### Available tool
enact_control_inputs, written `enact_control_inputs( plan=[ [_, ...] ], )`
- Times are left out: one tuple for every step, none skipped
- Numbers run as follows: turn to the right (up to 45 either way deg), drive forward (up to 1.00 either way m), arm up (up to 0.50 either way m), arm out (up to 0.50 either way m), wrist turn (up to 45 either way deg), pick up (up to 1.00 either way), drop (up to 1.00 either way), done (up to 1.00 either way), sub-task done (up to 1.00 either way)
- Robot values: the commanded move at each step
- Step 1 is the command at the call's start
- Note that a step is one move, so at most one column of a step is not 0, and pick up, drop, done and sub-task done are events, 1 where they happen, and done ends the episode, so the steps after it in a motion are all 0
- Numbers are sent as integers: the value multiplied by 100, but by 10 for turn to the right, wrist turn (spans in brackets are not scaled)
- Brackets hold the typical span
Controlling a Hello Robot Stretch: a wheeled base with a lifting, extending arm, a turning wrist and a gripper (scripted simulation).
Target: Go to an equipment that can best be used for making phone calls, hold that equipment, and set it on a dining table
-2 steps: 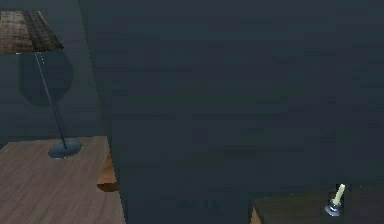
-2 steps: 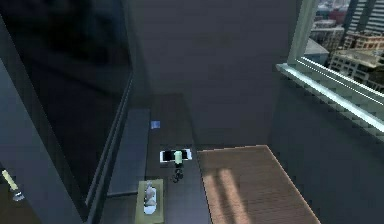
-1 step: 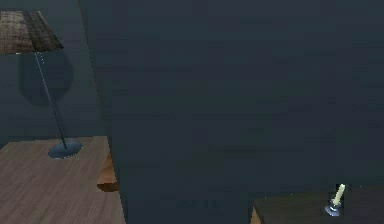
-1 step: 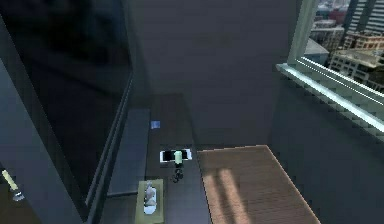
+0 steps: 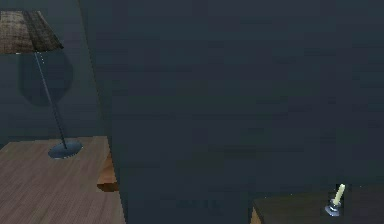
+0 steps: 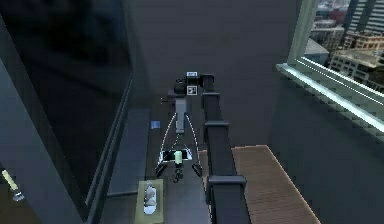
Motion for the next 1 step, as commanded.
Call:
enact_control_inputs(
  plan=[
    [0,0,0,0,450,0,0,0,0]
  ],
)
